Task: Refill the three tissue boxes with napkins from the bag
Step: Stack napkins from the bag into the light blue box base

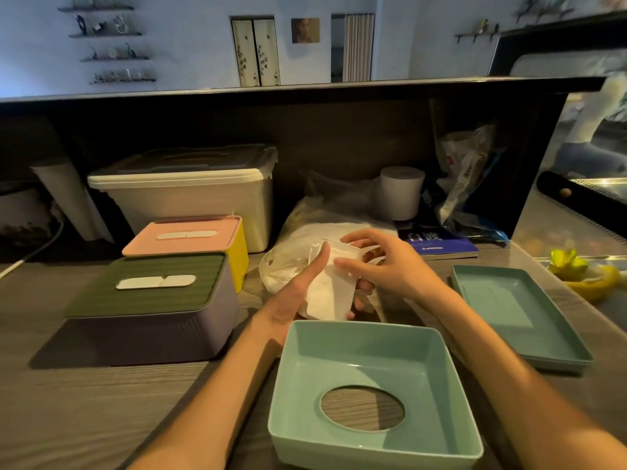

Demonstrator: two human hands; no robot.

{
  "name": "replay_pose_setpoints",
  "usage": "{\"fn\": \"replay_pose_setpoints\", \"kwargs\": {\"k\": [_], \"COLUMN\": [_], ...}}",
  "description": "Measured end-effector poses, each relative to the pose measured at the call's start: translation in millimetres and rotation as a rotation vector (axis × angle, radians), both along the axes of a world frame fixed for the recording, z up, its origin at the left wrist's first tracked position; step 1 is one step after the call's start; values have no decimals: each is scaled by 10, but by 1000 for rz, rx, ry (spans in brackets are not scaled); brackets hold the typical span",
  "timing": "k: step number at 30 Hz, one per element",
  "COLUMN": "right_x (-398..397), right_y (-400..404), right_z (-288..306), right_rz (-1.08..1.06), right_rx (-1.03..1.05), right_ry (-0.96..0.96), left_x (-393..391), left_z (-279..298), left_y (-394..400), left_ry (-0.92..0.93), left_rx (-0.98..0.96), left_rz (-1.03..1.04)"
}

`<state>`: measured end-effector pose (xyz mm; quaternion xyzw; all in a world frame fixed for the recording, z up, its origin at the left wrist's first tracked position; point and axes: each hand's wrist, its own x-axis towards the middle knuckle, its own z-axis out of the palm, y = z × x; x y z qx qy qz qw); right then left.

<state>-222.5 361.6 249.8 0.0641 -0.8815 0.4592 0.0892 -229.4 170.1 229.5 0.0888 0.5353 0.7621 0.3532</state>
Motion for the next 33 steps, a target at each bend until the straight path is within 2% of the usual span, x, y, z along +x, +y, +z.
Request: {"fn": "replay_pose_setpoints", "kwargs": {"k": [2,5,6,9,10,13,16,19,24,29,33], "right_x": [8,53,80,166,185,217,232,273,234,171,184], "right_y": [48,121,134,197,210,204,139,57,-18,-24,-22], "right_z": [30,19,5,-125,-182,-344,-417,-424,-496,-577,-567], "right_rz": [71,111,107,75,71,53,54,95,98,-2,9], "right_rx": [18,-77,-106,-105,-115,-157,-132,-42,45,223,126], "right_ry": [-78,-88,-89,-74,-55,12,112,233,353,373,329], "left_x": [0,-9,-53,-170,-183,-136,-119,-107,-95,-135,-147], "left_z": [24,28,-11,-104,-124,-152,-196,-223,-258,-245,-249], "left_y": [-10,-37,-56,-80,-79,-50,-31,22,181,199,236], "left_ry": [28,107,189,634,727,847,863,802,708,637,539], "left_rx": [-43,-76,-103,-336,-364,-382,-388,-327,-397,-373,-355], "left_rz": [-14,38,87,276,310,369,387,406,558,571,565]}}
